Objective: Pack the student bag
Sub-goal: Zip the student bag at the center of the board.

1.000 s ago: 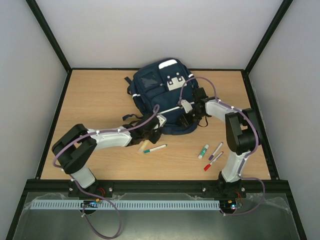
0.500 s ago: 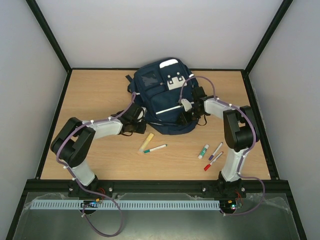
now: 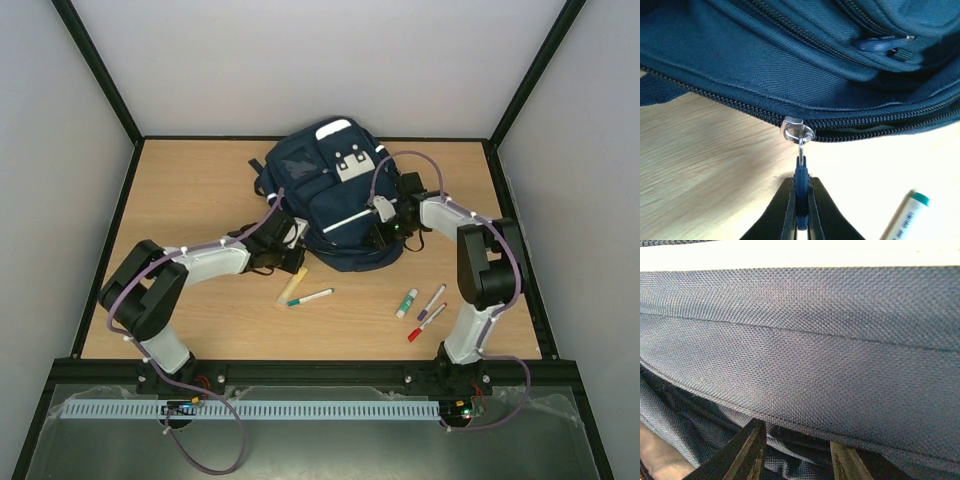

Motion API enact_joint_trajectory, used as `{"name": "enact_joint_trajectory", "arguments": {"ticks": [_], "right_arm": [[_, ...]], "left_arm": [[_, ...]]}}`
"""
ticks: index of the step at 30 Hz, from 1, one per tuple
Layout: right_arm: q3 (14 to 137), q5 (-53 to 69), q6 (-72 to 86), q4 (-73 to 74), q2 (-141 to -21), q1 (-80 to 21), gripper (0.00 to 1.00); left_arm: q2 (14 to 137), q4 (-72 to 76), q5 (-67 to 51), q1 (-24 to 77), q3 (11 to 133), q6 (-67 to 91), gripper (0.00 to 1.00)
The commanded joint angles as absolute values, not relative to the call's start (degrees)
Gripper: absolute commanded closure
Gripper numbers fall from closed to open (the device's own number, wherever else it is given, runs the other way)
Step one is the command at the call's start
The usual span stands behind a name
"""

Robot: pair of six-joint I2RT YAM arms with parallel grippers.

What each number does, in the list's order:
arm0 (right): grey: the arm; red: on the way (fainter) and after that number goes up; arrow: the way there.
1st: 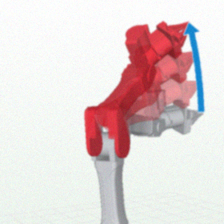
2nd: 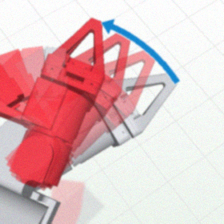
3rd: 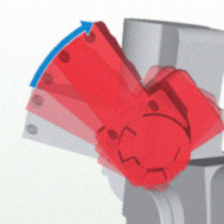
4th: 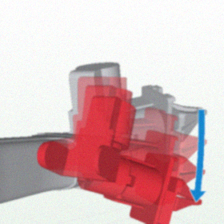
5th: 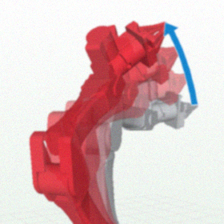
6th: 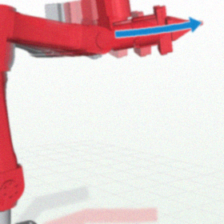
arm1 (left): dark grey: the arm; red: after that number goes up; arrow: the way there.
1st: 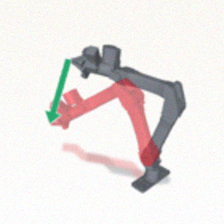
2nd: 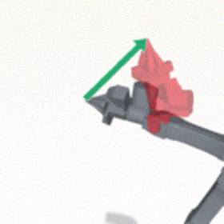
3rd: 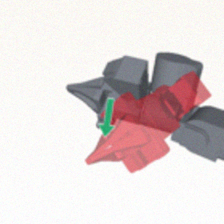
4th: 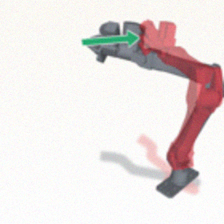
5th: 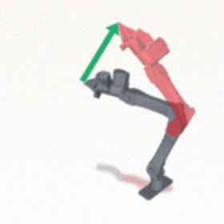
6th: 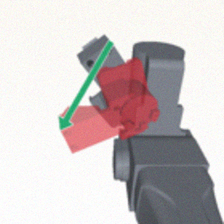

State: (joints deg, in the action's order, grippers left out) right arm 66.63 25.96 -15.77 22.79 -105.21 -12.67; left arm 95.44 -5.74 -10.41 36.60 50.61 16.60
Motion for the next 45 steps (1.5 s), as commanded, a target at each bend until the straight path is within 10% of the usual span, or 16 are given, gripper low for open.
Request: {"name": "enact_joint_trajectory", "arguments": {"ticks": [1,13,31,34,41,45], "right_arm": [[64.8,23.4,-20.7,32.7,-101.3,-11.6,0.61],[62.2,8.7,-36.9,37.2,-87.5,-11.4,0.39],[79.7,6.2,-16.5,35.3,-110.3,-9.1,0.3],[80.1,9.7,-14.7,35.9,-113.4,-9.1,0.37],[81.3,19.3,-13.5,37.9,-109.5,-9.1,0.96],[85.2,26.7,-11.6,41.4,-103.7,-7.6,0.99]], "left_arm": [[92.9,-10.3,-13.7,39.5,53.3,14.2,0.98],[90.6,-11.2,-8.1,39.8,51.3,14.7,0.98],[92.2,-5.1,-7.8,39.7,46.5,17.3,0.98],[92.1,-4.5,-7.9,39.7,46.0,17.5,0.98],[91.9,-3.1,-7.8,40.1,45.4,17.8,0.98],[92.1,-2.7,-7.0,40.1,45.1,17.9,0.98]]}}
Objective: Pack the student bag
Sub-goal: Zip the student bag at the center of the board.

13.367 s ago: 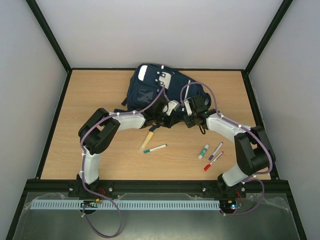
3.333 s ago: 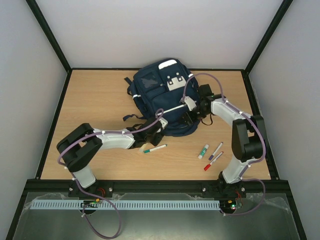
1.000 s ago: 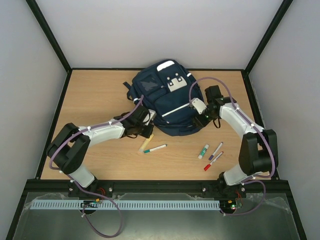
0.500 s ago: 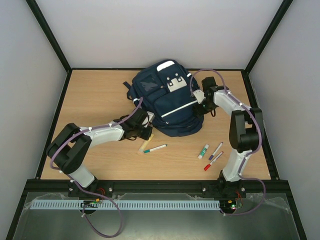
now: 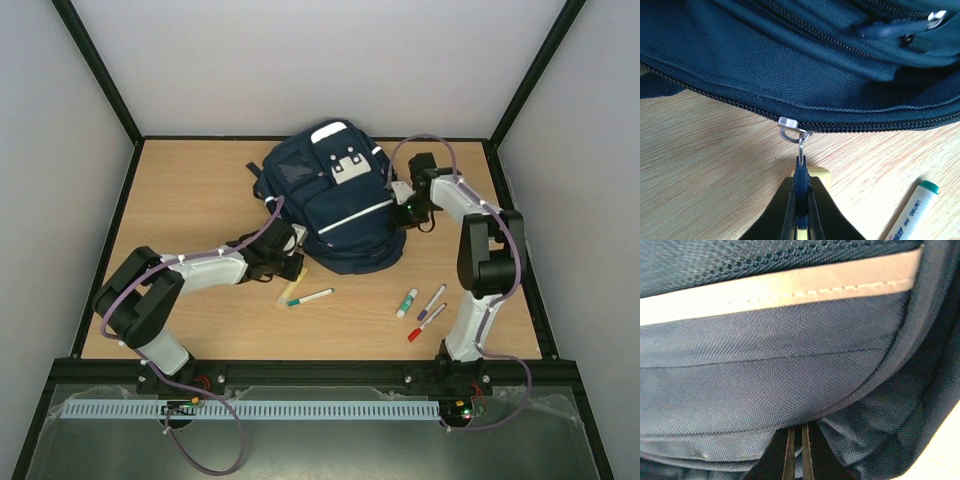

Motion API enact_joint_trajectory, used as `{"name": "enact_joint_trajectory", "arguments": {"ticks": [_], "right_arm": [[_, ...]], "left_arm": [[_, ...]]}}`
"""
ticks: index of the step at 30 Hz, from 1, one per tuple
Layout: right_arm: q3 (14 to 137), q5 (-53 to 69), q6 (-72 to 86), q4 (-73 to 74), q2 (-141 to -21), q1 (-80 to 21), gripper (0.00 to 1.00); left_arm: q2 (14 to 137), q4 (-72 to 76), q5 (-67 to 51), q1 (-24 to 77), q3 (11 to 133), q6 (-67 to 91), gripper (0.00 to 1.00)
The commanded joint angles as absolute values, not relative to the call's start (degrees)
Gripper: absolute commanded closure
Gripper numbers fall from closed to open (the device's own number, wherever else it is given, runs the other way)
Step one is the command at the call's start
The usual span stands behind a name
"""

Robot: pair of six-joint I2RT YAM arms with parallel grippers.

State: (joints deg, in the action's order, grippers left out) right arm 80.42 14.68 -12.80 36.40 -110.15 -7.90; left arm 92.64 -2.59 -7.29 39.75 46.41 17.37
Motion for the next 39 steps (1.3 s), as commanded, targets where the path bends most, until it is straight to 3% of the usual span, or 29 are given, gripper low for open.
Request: {"name": "enact_joint_trajectory", "arguments": {"ticks": [1,8,14,21,29,39], "right_arm": [[86.3,28.6,-11.1,42.2,-102.1,-7.0,0.99],[92.8,40.9,-6.3,44.3,-95.9,-1.1,0.99],[86.1,45.1,-5.2,43.0,-97.0,-0.6,0.99],[76.7,33.0,-8.7,36.5,-91.6,-0.6,0.99],[68.1,24.4,-25.8,37.0,-81.3,-12.3,0.65],[66.7,15.1,-31.7,32.0,-86.0,-28.2,0.56]], "left_arm": [[92.1,-2.5,-6.9,40.1,45.1,17.9,0.98],[93.0,-1.9,-6.5,40.1,44.7,17.8,0.98],[91.2,-1.0,-6.3,40.3,44.1,18.0,0.98],[87.7,-0.1,-5.6,40.5,43.2,18.9,0.98],[83.5,7.2,-2.5,42.5,40.4,22.1,0.98],[80.4,8.1,-1.2,43.2,40.0,22.3,0.98]]}}
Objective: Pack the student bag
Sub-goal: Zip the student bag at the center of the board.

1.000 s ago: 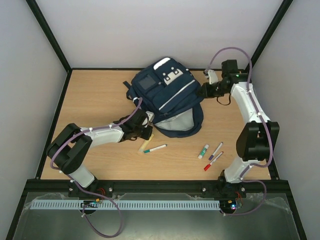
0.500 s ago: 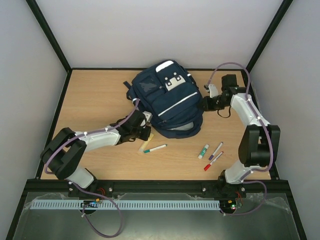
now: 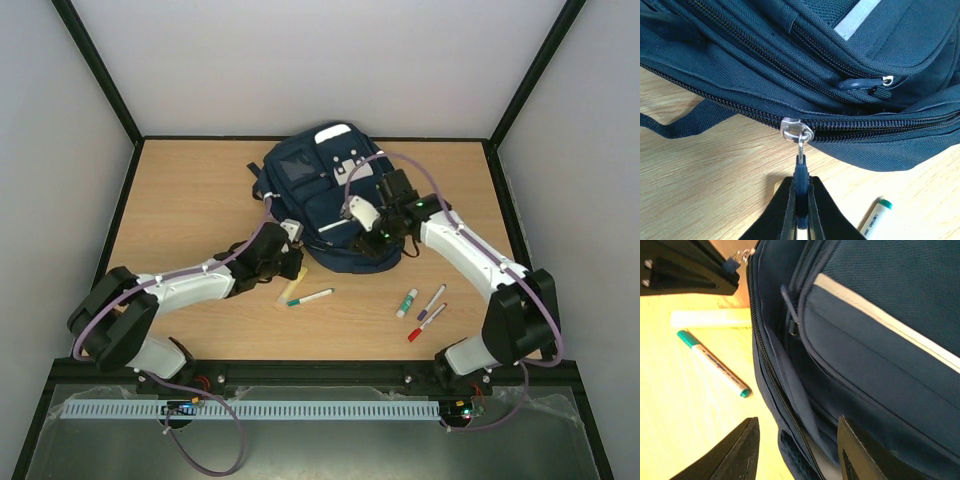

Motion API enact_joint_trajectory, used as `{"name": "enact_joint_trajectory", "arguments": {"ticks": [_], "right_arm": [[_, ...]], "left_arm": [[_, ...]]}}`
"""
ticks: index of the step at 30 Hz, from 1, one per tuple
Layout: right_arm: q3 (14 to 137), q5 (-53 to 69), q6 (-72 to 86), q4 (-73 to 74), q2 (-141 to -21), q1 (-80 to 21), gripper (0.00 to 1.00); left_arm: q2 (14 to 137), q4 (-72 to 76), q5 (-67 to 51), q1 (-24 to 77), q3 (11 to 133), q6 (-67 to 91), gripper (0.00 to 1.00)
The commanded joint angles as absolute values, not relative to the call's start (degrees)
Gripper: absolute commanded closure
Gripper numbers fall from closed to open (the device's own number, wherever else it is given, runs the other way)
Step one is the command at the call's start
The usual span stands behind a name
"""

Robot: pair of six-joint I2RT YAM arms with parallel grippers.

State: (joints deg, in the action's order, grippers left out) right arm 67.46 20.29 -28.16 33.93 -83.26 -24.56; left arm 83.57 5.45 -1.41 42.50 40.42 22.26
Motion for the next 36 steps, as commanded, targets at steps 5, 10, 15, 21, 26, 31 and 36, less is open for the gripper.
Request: {"name": "enact_joint_trajectory", "arguments": {"ticks": [5,10,15,21,26,31,36], "right_arm": [[66.9,12.6,-32.0,29.6,-90.4,-31.9,0.53],[67.7,13.6,-29.9,29.0,-93.0,-32.0,0.53],[66.1,11.0,-28.1,29.2,-94.2,-31.3,0.53],[69.7,24.4,-27.9,36.4,-93.4,-24.7,0.47],[73.6,23.3,-19.8,31.4,-98.7,-23.7,0.48],[78.8,13.5,-13.5,29.2,-108.7,-23.5,0.48],[83.1,8.4,-11.2,28.8,-115.1,-22.2,0.48]], "left_arm": [[80.0,7.8,-1.2,43.2,40.0,22.1,0.98],[83.2,5.8,-5.4,43.3,41.8,21.5,0.98],[86.8,3.4,-11.7,44.0,42.5,21.2,0.98],[90.9,0.2,-14.9,44.1,42.3,22.1,0.98],[93.3,2.7,-16.1,44.9,42.2,24.4,0.98],[97.6,2.6,-15.7,48.3,47.5,25.3,0.97],[103.0,2.3,-15.1,52.5,54.5,25.3,0.96]]}}
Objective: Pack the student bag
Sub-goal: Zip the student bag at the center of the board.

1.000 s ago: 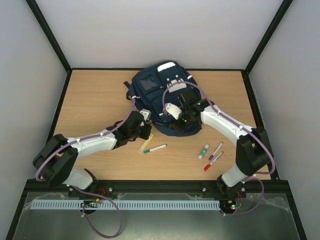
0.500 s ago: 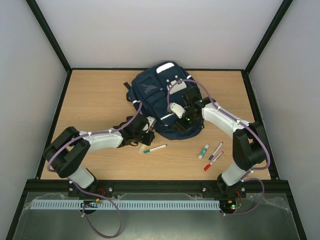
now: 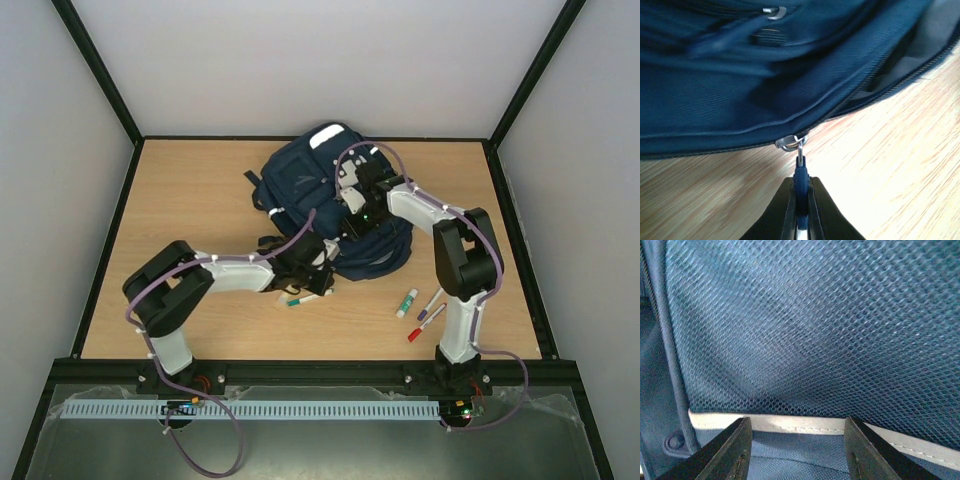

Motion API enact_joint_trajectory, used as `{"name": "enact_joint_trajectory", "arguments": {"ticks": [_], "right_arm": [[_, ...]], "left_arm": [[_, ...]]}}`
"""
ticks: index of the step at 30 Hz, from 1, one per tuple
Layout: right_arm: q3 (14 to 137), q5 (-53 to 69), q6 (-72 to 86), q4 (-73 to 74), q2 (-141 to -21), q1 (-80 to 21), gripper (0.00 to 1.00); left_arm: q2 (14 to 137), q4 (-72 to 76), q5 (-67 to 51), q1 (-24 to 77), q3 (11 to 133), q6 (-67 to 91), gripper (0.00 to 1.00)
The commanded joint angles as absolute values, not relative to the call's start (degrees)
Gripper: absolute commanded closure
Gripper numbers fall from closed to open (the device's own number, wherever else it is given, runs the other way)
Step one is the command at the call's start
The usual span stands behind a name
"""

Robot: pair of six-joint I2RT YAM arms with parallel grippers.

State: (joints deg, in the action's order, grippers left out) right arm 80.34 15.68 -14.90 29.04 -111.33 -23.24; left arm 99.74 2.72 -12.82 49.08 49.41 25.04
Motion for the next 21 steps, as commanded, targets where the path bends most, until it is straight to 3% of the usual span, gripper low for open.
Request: {"name": "enact_joint_trajectory", "arguments": {"ticks": [1,8,13,16,21], "right_arm": [[83.9,8.6,-11.4,28.9,-116.1,-22.1,0.48],[88.1,12.7,-12.3,29.4,-121.6,-22.2,0.48],[90.4,13.5,-13.2,31.0,-123.8,-22.0,0.49],[89.6,14.9,-12.7,31.9,-120.0,-21.3,0.5],[85.4,13.9,-11.3,33.2,-108.6,-20.1,0.49]], "left_arm": [[104.0,2.2,-14.6,53.6,56.1,25.1,0.95],[108.8,-1.0,-12.7,57.1,64.1,24.7,0.85],[105.4,-3.7,-11.0,57.9,64.5,22.3,0.62],[99.8,-11.2,-9.9,57.9,65.9,18.7,0.53],[90.7,-23.9,-0.3,56.8,69.1,10.4,0.48]]}}
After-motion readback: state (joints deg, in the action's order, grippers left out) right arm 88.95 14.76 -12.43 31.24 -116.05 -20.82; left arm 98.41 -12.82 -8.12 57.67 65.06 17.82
